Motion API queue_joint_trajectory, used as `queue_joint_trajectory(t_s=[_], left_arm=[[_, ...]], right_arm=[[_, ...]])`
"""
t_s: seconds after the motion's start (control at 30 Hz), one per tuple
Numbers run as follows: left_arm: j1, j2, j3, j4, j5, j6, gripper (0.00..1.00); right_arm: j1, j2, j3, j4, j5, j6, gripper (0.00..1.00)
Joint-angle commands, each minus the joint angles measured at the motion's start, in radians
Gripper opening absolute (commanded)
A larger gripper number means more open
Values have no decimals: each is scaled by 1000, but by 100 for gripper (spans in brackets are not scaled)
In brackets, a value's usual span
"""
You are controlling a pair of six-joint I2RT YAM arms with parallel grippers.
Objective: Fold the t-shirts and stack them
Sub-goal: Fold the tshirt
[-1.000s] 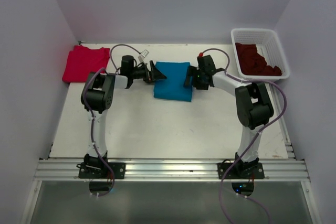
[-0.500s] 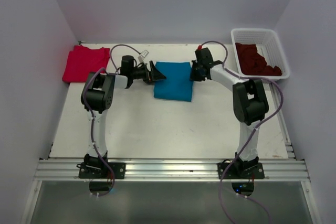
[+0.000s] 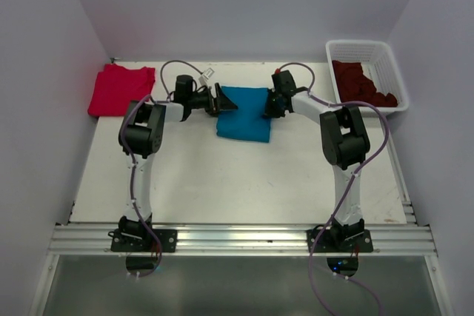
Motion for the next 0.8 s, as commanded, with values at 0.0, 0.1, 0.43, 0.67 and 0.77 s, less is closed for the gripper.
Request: queue_joint_trajectory(t_s=[0.0, 0.1, 0.43, 0.67, 0.77], left_arm=[[-43, 112, -11, -146, -66, -9, 90], [-66, 127, 5, -131, -57, -35, 88], [-85, 146, -5, -5, -8, -132, 46], [-85, 139, -14, 33, -7, -155, 0], [-81, 109, -5, 3, -21, -112, 0]], right_arm=[[5, 25, -14, 8, -23, 9, 0], [7, 26, -23, 15, -32, 11, 0], [7, 20, -35, 20, -49, 11, 0], [7, 3, -75, 44, -67, -2, 0], [7, -30, -112, 63, -87, -14, 0]])
